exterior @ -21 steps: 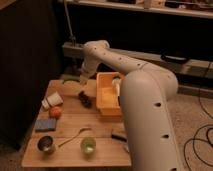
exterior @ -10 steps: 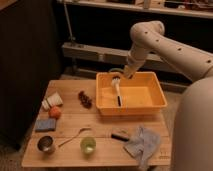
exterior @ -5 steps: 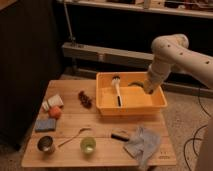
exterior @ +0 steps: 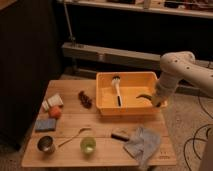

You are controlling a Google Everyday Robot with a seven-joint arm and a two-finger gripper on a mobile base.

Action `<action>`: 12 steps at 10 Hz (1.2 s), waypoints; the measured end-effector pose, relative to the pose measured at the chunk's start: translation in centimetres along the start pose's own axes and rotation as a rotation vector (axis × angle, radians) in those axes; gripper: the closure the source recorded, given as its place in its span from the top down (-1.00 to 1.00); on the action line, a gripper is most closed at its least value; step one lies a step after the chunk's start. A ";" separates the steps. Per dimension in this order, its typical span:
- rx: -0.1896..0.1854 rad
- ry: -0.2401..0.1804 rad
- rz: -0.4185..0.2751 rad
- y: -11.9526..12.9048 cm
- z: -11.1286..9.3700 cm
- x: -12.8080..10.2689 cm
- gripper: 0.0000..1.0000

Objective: Place pepper in tray

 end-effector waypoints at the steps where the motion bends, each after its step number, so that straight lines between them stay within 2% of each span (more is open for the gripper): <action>1: 0.004 0.003 -0.006 0.3 0.4 -0.8 -0.81; 4: 0.023 0.034 -0.045 2.7 1.2 -5.6 -0.81; 5: 0.024 0.043 -0.065 4.6 1.6 -8.3 -0.81; 6: 0.023 0.049 -0.075 5.7 2.0 -10.0 -0.81; 7: 0.017 0.056 -0.084 7.1 3.0 -11.7 -0.81; 9: -0.007 0.074 -0.081 9.4 6.2 -13.4 -0.75; 10: -0.014 0.080 -0.074 9.9 7.4 -13.6 -0.62; 12: -0.023 0.095 -0.046 9.8 8.8 -13.1 -0.16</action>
